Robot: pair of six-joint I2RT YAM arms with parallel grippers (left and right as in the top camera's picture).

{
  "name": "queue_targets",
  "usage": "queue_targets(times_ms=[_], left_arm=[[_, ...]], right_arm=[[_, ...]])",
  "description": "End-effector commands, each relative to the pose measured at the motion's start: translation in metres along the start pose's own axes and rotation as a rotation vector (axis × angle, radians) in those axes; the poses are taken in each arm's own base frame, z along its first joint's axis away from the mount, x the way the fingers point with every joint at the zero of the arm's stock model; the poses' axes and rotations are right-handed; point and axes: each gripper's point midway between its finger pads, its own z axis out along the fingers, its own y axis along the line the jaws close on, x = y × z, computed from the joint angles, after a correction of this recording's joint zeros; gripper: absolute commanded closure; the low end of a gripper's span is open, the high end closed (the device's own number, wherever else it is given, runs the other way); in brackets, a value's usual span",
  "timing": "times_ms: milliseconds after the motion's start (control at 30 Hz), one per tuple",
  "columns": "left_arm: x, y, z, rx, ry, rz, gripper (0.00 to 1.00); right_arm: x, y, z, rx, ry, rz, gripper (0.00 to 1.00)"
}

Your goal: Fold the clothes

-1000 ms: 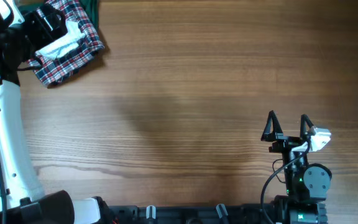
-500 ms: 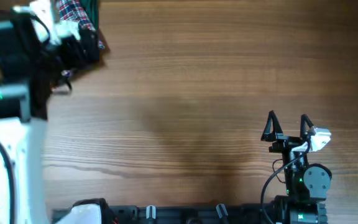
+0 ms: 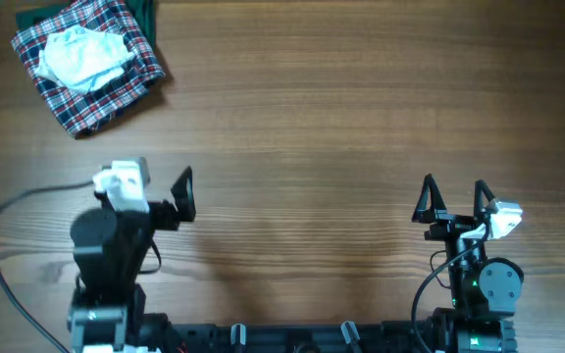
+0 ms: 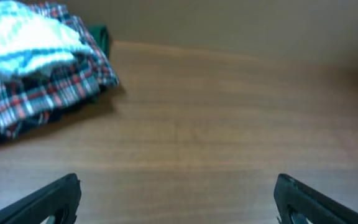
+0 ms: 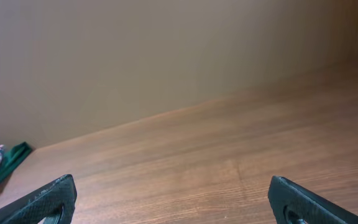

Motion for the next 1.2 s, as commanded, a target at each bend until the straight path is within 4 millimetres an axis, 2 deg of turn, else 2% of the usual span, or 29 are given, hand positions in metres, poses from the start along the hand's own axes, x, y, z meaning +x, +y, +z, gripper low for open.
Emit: queue_targets(times_ms=[0, 133, 333, 500, 667, 833, 967, 1167], left_arm=[[0.018, -0.002, -0.003, 0.029, -0.074, 0.036, 0.00], [0.021, -0.003, -0.006, 0.040, -0.153, 0.053, 0.00], [0.012, -0.022, -0.020, 0.115, -0.279, 0.095, 0.00], [0.011, -0.024, -0.027, 0.128, -0.355, 0.110, 0.00], [0.019, -0.022, -0.022, 0.127, -0.366, 0.114, 0.00], [0.017, -0.019, -0.022, 0.113, -0.372, 0.117, 0.00], [0.038, -0.015, -0.014, 0.101, -0.280, 0.100, 0.00], [0.037, -0.016, -0.015, 0.104, -0.286, 0.098, 0.00]], right_arm=[[-0.002, 0.002, 0.000, -0.012, -0.008, 0.004, 0.00], [-0.002, 0.002, 0.000, -0.012, -0.008, 0.004, 0.00], [-0.002, 0.002, 0.000, -0.012, -0.008, 0.004, 0.00], [-0.002, 0.002, 0.000, -0.012, -0.008, 0.004, 0.00], [-0.002, 0.002, 0.000, -0.012, -0.008, 0.004, 0.00], [-0.002, 0.002, 0.000, -0.012, -0.008, 0.004, 0.00], [-0.002, 0.002, 0.000, -0.012, -0.008, 0.004, 0.00], [-0.002, 0.002, 0.000, -0.012, -0.008, 0.004, 0.00]])
